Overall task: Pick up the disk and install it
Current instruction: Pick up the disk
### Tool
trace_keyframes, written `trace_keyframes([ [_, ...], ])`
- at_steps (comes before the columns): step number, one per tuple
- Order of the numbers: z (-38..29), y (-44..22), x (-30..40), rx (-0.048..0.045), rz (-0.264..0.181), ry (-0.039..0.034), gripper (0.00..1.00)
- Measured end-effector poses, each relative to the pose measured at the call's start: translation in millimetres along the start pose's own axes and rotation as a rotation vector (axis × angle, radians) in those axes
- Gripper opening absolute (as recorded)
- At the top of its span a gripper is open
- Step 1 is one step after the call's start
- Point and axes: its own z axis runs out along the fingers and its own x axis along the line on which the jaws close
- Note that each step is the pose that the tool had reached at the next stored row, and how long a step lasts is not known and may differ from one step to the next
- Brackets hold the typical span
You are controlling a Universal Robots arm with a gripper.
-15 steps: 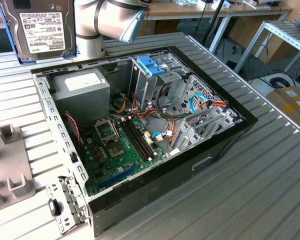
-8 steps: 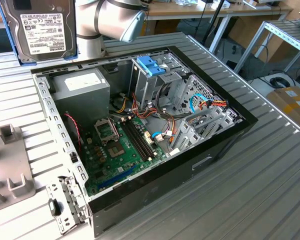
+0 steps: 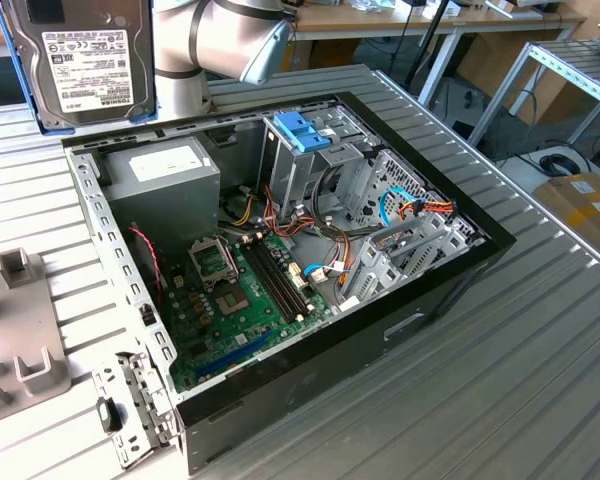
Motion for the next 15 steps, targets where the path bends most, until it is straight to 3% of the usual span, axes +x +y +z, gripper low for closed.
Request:
trace_keyframes([
  [15, -0.6, -0.1, 7.8, 0.0000, 0.000, 0.0000, 0.37],
])
